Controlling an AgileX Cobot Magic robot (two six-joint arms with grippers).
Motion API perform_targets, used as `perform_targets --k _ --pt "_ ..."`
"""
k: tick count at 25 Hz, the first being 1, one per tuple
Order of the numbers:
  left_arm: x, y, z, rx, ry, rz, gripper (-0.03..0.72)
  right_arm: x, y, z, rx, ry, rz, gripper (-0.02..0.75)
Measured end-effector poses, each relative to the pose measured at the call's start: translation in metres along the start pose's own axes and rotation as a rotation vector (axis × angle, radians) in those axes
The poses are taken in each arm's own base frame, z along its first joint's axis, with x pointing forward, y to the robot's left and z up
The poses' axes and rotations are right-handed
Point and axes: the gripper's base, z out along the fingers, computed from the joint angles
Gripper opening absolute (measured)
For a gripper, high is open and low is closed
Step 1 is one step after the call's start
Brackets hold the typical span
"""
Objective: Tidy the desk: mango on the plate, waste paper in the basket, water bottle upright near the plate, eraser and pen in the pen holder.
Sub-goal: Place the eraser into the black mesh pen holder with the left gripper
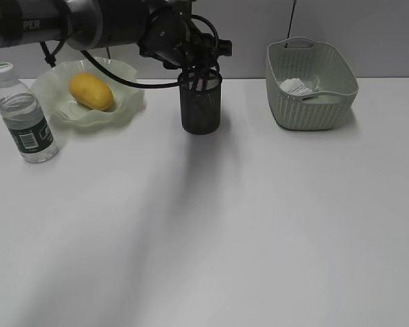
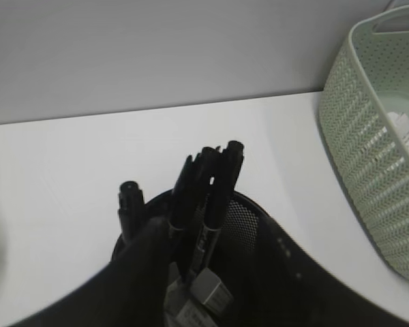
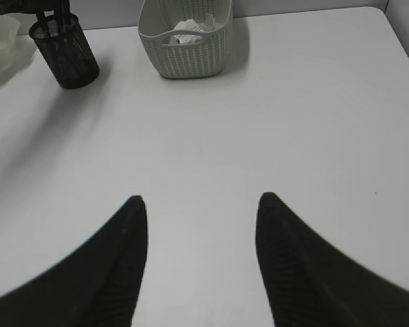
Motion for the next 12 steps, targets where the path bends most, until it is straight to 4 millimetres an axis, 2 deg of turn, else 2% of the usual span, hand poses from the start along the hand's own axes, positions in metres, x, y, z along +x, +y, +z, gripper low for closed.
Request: perform_targets --k 5,9,12 --pt "-0.006 0.000 -0.011 -0.008 0.010 -0.026 0.329 0.000 0.000 0.000 0.001 0.000 0.000 0.417" --pt "-0.016 0.000 -0.036 -0.037 0.082 -0.087 0.330 0.000 0.000 0.000 0.001 0.000 0.000 0.417" --pt "-0.017 -0.001 -0.057 -0.028 0.192 -0.059 0.330 0.000 0.000 0.000 0.001 0.000 0.000 0.417"
